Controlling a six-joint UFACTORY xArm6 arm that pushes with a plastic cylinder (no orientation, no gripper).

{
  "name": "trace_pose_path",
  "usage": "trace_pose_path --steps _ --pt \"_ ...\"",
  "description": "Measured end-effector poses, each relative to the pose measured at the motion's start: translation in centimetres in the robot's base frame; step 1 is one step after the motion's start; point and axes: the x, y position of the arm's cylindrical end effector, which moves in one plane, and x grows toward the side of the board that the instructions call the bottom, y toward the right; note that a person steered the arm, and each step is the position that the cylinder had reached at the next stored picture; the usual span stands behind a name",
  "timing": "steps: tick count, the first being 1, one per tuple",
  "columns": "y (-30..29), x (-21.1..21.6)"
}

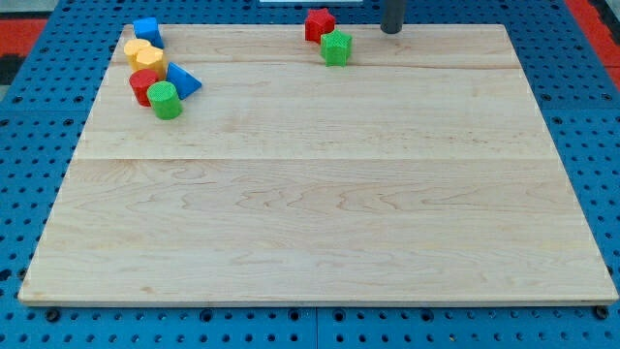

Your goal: Move the red star right to the blue cube

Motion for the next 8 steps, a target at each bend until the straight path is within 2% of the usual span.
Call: trace_pose_path --steps 1,3,5,6,7,8 --pt "-0.9 -0.1" --pt "-13.3 0.0" --pt "-17.0 2.8" --pt "-15.1 4.1" --pt "-13.2 0.5" --pt "-12.2 0.1"
